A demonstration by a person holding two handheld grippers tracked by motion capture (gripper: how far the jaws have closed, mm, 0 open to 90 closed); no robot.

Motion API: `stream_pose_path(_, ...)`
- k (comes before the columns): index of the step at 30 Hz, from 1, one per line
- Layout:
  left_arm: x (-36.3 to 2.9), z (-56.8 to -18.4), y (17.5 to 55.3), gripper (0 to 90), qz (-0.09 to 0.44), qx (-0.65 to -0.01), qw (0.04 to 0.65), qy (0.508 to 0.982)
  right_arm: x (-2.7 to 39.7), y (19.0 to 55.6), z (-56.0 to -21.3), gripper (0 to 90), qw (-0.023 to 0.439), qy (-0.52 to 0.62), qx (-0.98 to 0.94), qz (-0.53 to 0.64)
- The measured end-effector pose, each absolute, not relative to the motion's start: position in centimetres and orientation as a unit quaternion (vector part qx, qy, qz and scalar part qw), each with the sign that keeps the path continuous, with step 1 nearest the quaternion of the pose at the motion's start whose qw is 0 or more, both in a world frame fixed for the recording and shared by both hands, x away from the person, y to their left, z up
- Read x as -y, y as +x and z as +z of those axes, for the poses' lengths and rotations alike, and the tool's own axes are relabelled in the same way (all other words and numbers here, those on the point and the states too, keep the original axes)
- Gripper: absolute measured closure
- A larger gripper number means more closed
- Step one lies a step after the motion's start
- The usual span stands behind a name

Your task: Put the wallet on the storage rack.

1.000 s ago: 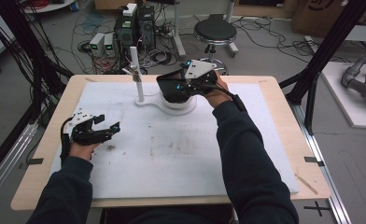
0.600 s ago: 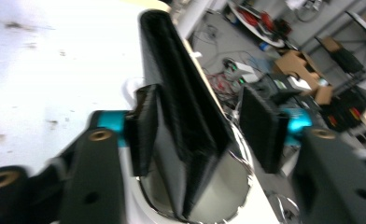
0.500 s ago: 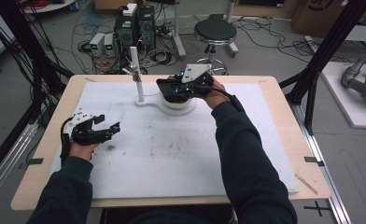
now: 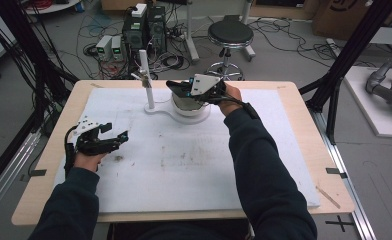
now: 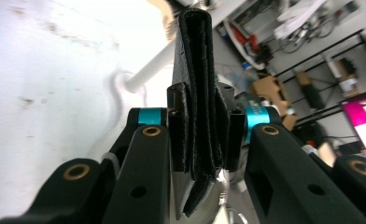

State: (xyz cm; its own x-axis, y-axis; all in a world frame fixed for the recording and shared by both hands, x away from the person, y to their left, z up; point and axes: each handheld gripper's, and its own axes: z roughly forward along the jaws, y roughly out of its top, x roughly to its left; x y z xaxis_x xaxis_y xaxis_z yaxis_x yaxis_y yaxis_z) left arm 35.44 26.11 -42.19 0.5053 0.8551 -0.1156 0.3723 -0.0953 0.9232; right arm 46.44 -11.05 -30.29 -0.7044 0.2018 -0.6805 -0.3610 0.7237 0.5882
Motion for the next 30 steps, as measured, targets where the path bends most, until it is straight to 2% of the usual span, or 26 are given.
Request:
stream_pose_path(2,-26.1,-42.2,35.4,22.9,0.236,-0.437,0.511,0.701,11.4,46.9,-30.5,77.9,0.38,-0.04,-0.845,0.374)
stream_pose_path(6,-26.1,-42.2,35.4,22.9,0.236,-0.436,0.512,0.701,12.1,47.5,-31.9,77.5,0.344,-0.033,-0.858,0.38)
stream_pose_path(11,-26.1,-42.1,35.4,23.0,0.235,-0.435,0.51,0.704,13.2,47.2,-32.7,75.7,0.28,-0.03,-0.867,0.41)
stream_pose_path(21,-26.0,-42.1,35.3,23.0,0.237,-0.435,0.51,0.703,14.4,46.1,-35.1,75.6,0.272,0.036,-0.836,0.475)
stream_pose_path(28,-26.0,-42.1,35.3,23.0,0.236,-0.433,0.513,0.702,14.2,45.7,-35.0,74.0,0.269,0.026,-0.848,0.455)
stream_pose_path(30,-26.0,-42.1,35.3,22.9,0.237,-0.433,0.513,0.703,14.2,45.7,-34.9,70.6,0.26,0.037,-0.85,0.456)
